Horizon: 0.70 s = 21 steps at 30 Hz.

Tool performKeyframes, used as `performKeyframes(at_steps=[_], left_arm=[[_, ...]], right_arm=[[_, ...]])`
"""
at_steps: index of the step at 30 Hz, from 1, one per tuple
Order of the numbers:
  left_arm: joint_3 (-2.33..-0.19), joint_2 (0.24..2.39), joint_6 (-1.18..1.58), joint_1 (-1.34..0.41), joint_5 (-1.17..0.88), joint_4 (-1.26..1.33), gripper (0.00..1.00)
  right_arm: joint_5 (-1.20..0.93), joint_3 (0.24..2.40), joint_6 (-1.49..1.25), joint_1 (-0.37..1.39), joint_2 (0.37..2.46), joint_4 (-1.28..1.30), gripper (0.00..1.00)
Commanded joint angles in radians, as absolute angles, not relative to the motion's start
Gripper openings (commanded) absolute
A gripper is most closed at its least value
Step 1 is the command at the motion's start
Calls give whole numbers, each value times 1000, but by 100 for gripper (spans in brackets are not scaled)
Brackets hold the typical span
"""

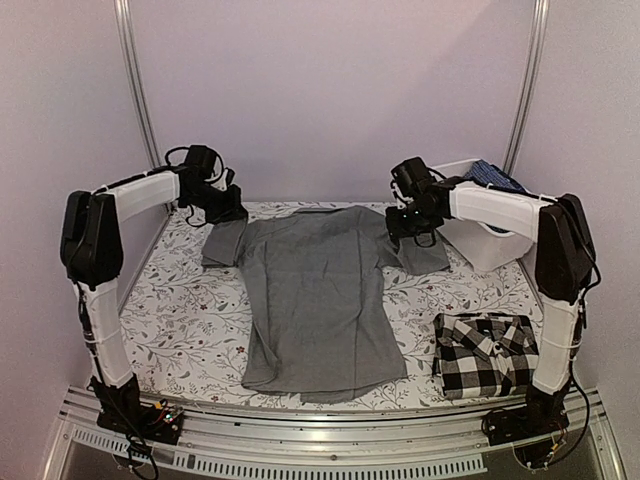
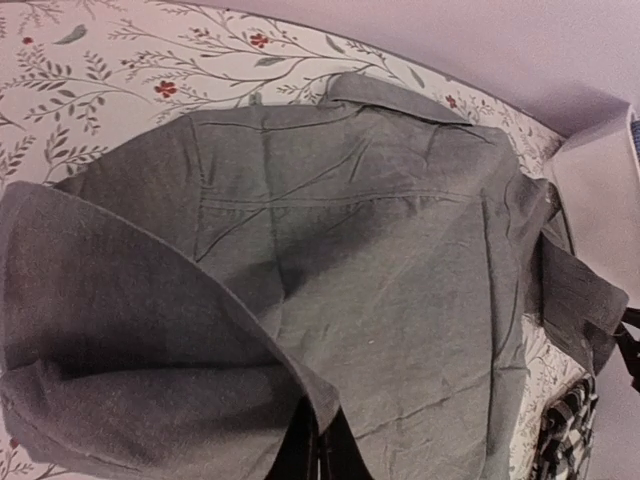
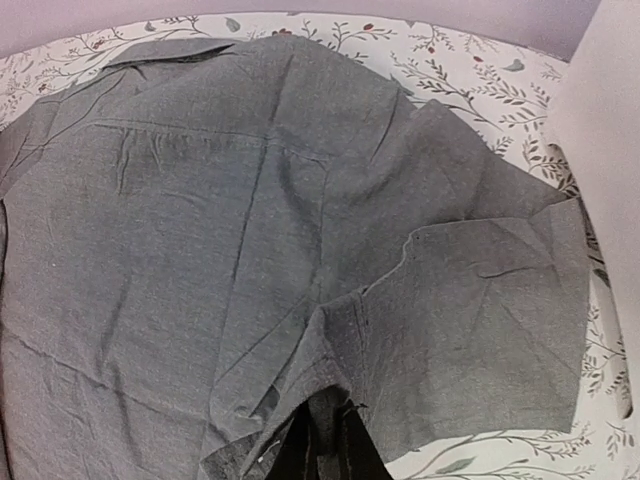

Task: Fold and stack the long sleeve shirts
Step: Flatten out the crumpled shirt at the center of the board.

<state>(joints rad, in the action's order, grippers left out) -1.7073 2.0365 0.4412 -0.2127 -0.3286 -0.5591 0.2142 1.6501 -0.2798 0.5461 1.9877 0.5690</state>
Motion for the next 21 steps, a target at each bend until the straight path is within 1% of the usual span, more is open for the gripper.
performKeyframes(at_steps=[1,6,13,17,21], left_arm=[[-1755,2140,465,-257,-384,-402,0],[-1872,2315,516,-257,-489,-320,0],[-2156,2586,622,-240,-624,-351,0],[-2153,2663,746,-207,-672,-331,0],[-2084,2655,784,-168,-632,-307,0]], right_arm=[[62,1663,-349,559,2105,452,7],[59,1681,-365,625,2195,446,7],[68,1610,-373,667,2246,469,10],[80,1522,-378,681,2234,487,13],[99,1391,-400,680,2171,466,15]])
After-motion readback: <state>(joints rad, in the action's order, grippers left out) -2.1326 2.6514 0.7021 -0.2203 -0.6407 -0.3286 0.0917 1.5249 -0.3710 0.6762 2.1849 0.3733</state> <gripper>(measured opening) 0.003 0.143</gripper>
